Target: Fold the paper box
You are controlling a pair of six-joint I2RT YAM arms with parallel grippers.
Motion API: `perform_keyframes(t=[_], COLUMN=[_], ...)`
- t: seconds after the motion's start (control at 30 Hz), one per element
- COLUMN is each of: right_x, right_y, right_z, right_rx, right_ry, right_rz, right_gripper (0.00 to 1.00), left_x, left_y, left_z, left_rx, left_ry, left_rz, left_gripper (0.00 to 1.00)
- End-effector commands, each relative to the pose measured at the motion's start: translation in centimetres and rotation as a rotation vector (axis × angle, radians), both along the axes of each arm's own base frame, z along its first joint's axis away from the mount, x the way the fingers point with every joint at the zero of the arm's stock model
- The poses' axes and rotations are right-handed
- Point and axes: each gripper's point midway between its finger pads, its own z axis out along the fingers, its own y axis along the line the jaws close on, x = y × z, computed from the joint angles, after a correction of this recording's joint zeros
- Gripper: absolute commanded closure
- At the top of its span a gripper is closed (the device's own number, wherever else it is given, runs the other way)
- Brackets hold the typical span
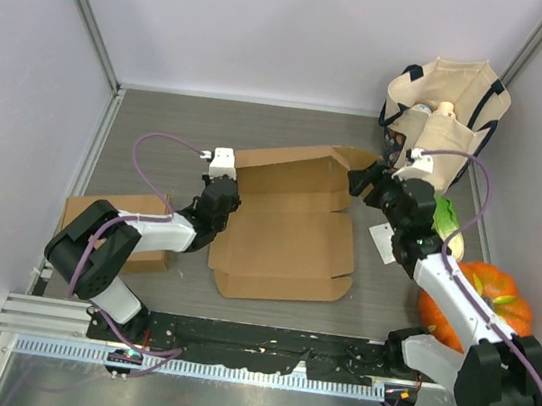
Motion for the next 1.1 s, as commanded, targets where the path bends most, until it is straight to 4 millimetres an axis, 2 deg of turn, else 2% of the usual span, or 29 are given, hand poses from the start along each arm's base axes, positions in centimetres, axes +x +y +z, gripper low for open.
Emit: perform_keyframes(t=[0.0,0.03,0.13,0.2,0.3,0.37,0.43,0.5,0.57,0.6,0.63,0.7,0.77,0.83,0.9,0.93,1.03,1.07], right_x=[1.4,2.0,1.3,0.3,-2.1,-2.7,-2.7,-1.5,-0.2,0.6,1.8,2.7,3.8,3.8,3.9,3.7,3.5,3.8], right_y=[4.1,4.8,3.8,2.1,0.9,0.3,0.3,1.2,2.9,3.9,4.7,6.3,7.4,8.2,8.9,9.0,10.1,10.4], right_z=[3.3,4.4,3.5,3.0,1.7,2.1,4.1,5.8,6.1,7.5,6.0,6.5,5.8,4.9,5.2,4.6,4.6,5.8], right_rx=[0.130,0.148,0.137,0.080,-0.007,-0.046,-0.026,0.035,0.095,0.168,0.190,0.267,0.332,0.370,0.432,0.455,0.545,0.622], right_ry=[0.045,0.053,0.099,0.138,0.169,0.145,0.098,0.089,0.125,0.129,0.186,0.195,0.235,0.279,0.262,0.272,0.281,0.254], right_rz=[0.150,0.160,0.098,0.033,0.043,0.040,0.038,0.048,0.089,0.102,0.110,0.156,0.167,0.196,0.215,0.218,0.262,0.277], right_gripper=[0.24,0.24,0.24,0.24,0.23,0.22,0.21,0.18,0.18,0.18,0.18,0.21,0.25,0.28,0.30,0.30,0.42,0.48], left_x=[-0.4,-0.4,-0.4,-0.3,-0.2,-0.1,-0.1,0.0,-0.1,-0.1,-0.1,-0.1,-0.2,-0.2,-0.2,-0.2,-0.2,-0.2], left_y=[0.2,0.2,0.1,0.4,0.6,0.7,1.3,1.1,1.1,1.0,0.8,0.8,0.8,0.8,0.7,0.7,0.5,0.5], left_z=[-0.2,-0.2,-0.1,-0.1,-0.1,0.2,0.3,0.6,0.5,0.6,0.5,0.5,0.5,0.9,1.0,1.1,1.0,0.9], left_rx=[0.025,0.025,0.033,0.026,0.025,0.031,0.042,0.044,0.044,0.038,0.035,0.028,0.021,0.015,0.019,0.019,0.010,0.011], left_ry=[0.019,0.018,0.023,0.014,0.012,0.006,-0.001,-0.008,-0.005,-0.007,-0.004,0.000,0.003,-0.007,-0.006,-0.007,-0.004,0.000], left_rz=[-0.007,-0.009,-0.011,0.003,0.027,0.033,0.057,0.044,0.042,0.040,0.033,0.033,0.030,0.030,0.027,0.025,0.019,0.018], left_gripper=[1.00,1.00,1.00,1.00,1.00,1.00,1.00,1.00,1.00,1.00,1.00,1.00,1.00,1.00,1.00,1.00,1.00,1.00])
